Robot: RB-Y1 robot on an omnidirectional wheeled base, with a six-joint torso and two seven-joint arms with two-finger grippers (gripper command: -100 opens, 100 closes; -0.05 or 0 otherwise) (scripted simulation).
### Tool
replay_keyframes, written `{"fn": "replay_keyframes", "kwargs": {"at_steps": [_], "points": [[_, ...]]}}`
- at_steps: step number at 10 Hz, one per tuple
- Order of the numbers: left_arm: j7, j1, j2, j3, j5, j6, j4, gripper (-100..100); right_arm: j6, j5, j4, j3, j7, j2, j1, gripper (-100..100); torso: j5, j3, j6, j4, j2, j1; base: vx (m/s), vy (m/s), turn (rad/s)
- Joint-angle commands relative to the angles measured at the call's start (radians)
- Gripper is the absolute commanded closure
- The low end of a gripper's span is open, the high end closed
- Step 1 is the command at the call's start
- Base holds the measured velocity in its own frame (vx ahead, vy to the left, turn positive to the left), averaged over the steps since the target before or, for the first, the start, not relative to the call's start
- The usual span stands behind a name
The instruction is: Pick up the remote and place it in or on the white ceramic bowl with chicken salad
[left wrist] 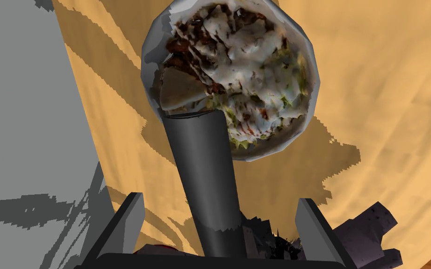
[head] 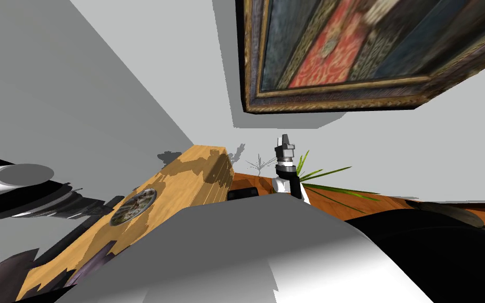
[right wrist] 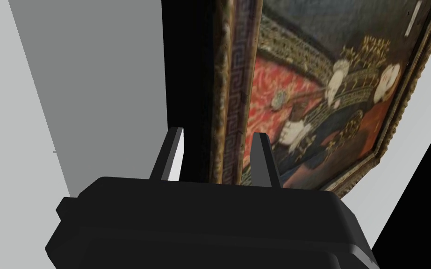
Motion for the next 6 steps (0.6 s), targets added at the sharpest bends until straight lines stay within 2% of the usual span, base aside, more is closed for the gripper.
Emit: {"fn": "replay_keyframes", "kwargs": {"at_steps": [1,2,3,6], "points": [[0.000,0.000,0.000,0.000,0.000,0.000,0.000,-100,0.000,0.000,0.000,0.000,0.000,0.000,0.000,0,0.000,0.000,0.000,0.000,0.000,0.000,0.000,0.000,0.000],[0.000,0.000,0.000,0.000,0.000,0.000,0.000,0,0.000,0.000,0.000,0.000,0.000,0.000,0.000,0,0.000,0.000,0.000,0.000,0.000,0.000,0.000,0.000,0.000],[0.021,0.000,0.035,0.014,0.022,0.025,-0.018,-100,0.000,0.000,0.000,0.000,0.000,0.000,0.000,0,0.000,0.000,0.000,0.000,0.000,0.000,-0.021,-0.001,0.015],[0.053,-0.001,0.086,0.036,0.055,0.063,-0.045,-100,0.000,0.000,0.000,0.000,0.000,0.000,0.000,0,0.000,0.002,0.000,0.001,0.003,-0.001,-0.046,0.002,0.013]]}}
